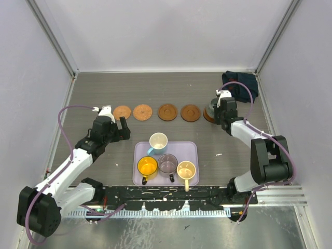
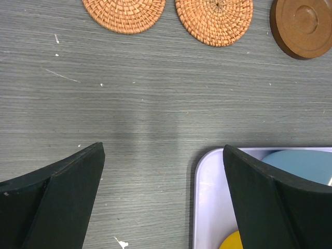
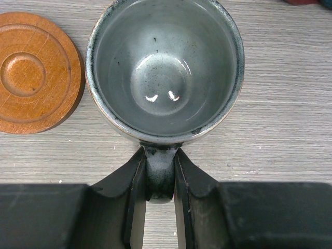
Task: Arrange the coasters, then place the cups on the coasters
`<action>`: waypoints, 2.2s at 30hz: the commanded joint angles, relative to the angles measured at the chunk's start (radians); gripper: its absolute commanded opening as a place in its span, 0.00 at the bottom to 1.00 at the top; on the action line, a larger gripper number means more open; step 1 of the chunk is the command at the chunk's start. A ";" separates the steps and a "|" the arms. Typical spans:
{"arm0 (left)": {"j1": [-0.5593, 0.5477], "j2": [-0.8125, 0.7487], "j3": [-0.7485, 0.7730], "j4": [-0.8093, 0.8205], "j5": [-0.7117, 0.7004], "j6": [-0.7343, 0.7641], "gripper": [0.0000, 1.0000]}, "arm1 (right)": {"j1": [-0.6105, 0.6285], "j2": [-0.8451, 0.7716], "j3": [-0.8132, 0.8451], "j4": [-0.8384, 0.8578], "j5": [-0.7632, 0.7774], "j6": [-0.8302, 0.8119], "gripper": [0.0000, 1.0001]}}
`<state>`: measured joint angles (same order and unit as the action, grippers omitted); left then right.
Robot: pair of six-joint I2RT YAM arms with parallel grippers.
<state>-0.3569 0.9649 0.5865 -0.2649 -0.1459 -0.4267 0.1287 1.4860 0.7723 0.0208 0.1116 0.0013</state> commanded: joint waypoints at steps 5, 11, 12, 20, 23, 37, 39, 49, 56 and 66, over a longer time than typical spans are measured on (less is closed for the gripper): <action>0.005 -0.019 0.004 0.043 -0.015 0.003 0.98 | -0.003 -0.020 0.080 0.114 0.030 0.006 0.04; 0.006 -0.019 0.001 0.043 -0.013 0.002 0.98 | -0.003 -0.011 0.082 0.105 0.030 0.013 0.07; 0.004 -0.020 0.001 0.044 -0.012 0.002 0.98 | -0.003 -0.011 0.082 0.107 0.029 0.014 0.07; 0.005 -0.021 0.002 0.041 -0.011 0.003 0.98 | -0.004 0.001 0.081 0.120 0.015 0.026 0.07; 0.005 -0.023 0.001 0.041 -0.011 0.002 0.98 | -0.003 0.005 0.080 0.119 0.008 0.029 0.08; 0.006 -0.025 0.000 0.044 -0.006 0.000 0.98 | -0.003 0.000 0.081 0.104 0.003 0.045 0.27; 0.005 -0.028 0.000 0.044 -0.007 0.000 0.98 | -0.003 -0.001 0.080 0.103 0.003 0.049 0.32; 0.005 -0.038 -0.006 0.040 -0.009 -0.004 0.98 | -0.003 -0.011 0.063 0.093 0.011 0.055 0.43; 0.006 -0.047 -0.008 0.036 -0.008 -0.004 0.98 | -0.003 -0.051 0.046 0.062 0.022 0.070 0.45; 0.005 -0.042 -0.007 0.035 0.009 -0.004 0.98 | -0.002 -0.195 0.002 0.000 0.060 0.143 0.52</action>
<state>-0.3569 0.9379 0.5789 -0.2665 -0.1440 -0.4301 0.1287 1.3827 0.7883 0.0219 0.1383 0.0925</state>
